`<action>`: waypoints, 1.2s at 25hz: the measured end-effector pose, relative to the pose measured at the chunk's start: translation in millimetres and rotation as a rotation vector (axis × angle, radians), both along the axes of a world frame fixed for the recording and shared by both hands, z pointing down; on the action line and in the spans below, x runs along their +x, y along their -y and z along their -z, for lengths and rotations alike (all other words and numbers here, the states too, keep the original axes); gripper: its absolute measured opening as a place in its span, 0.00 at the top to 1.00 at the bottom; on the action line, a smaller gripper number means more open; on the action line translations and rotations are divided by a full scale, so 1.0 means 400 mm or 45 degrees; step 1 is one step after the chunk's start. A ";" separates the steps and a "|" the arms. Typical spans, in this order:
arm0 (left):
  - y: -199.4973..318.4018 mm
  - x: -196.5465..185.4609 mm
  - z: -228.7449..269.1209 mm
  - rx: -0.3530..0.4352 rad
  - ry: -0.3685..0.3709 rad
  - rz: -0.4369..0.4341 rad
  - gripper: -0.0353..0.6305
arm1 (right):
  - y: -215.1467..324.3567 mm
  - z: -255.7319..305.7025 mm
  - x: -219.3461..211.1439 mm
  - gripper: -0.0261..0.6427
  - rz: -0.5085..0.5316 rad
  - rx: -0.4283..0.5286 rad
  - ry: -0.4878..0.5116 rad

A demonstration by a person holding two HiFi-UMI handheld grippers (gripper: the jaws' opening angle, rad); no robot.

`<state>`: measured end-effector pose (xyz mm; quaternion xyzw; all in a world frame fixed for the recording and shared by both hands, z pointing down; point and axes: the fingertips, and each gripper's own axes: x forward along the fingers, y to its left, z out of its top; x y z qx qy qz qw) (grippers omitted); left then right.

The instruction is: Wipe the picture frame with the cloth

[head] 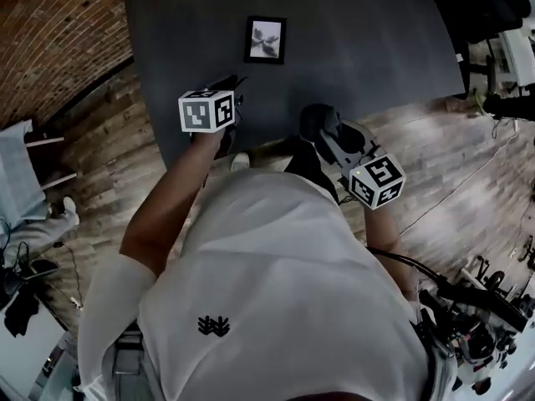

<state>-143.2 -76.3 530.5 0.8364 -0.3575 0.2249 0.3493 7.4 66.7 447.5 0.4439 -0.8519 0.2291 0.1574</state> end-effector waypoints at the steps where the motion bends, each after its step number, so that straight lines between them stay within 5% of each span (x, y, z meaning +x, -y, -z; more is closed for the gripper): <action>1: 0.038 0.006 -0.019 -0.005 0.025 0.055 0.78 | 0.044 -0.002 0.026 0.80 0.059 -0.001 -0.001; 8: 0.234 0.041 -0.141 -0.041 0.150 0.348 0.76 | 0.248 -0.033 0.214 0.80 0.341 -0.052 -0.028; 22: 0.315 0.058 -0.269 -0.070 0.347 0.395 0.73 | 0.335 -0.102 0.393 0.80 0.502 -0.161 -0.032; 30: 0.276 0.085 -0.259 -0.169 0.346 0.401 0.83 | 0.350 -0.074 0.383 0.80 0.503 -0.114 -0.021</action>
